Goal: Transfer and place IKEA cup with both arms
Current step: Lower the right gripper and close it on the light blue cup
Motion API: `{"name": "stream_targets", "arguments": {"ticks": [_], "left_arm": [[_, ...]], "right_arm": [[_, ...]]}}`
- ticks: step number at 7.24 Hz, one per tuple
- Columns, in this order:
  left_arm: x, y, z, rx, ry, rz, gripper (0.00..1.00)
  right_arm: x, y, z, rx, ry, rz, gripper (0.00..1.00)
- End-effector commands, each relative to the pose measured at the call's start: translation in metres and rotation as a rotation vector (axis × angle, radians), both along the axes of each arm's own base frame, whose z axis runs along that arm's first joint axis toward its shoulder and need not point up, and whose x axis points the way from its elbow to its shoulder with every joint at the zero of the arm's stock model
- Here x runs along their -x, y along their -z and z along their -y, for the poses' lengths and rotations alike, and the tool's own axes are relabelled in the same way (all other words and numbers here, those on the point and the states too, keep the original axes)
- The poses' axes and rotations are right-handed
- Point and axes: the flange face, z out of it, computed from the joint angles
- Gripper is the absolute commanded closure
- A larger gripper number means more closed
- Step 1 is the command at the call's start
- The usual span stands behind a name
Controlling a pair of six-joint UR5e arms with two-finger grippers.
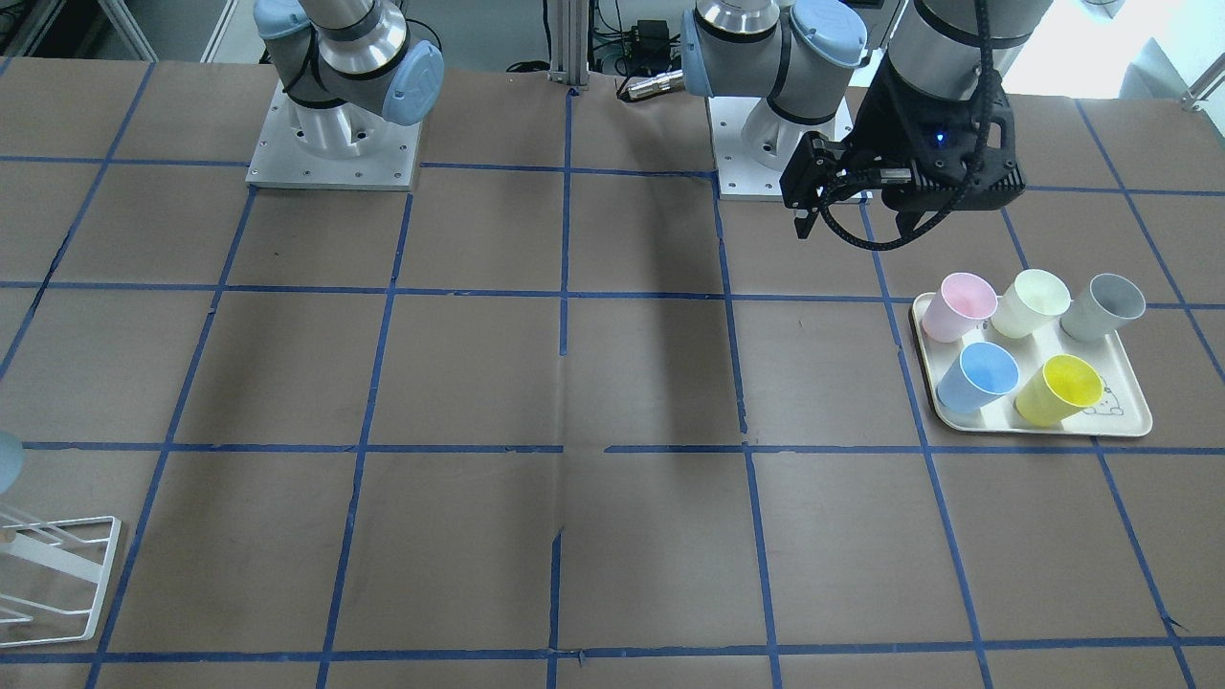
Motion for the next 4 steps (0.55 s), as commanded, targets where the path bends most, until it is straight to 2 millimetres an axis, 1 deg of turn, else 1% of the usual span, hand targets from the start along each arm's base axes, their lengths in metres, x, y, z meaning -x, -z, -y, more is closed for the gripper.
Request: {"name": "stream_targets", "arguments": {"ticks": [1,2,3,4], "left_arm": [[-0.001,-0.001,0.001,0.002,-0.002,0.0,0.0],[0.0,-0.001,0.001,0.002,-0.002,-0.009,0.0],[-0.001,-0.005,0.0,0.01,-0.002,-0.011,0.0],[0.004,-0.003,-0.007,0.006,0.007,-0.073,0.0]], "right_arm": [[-0.01,-0.035,-0.016,0.004,-0.001,-0.003,0.89],[-0.017,-0.053,-0.028,-0.002,-0.002,0.002,0.89],[-0.033,-0.069,-0.043,-0.023,0.001,0.034,0.89],[-0.057,-0.075,-0.054,-0.061,0.06,0.128,0.94]]}}
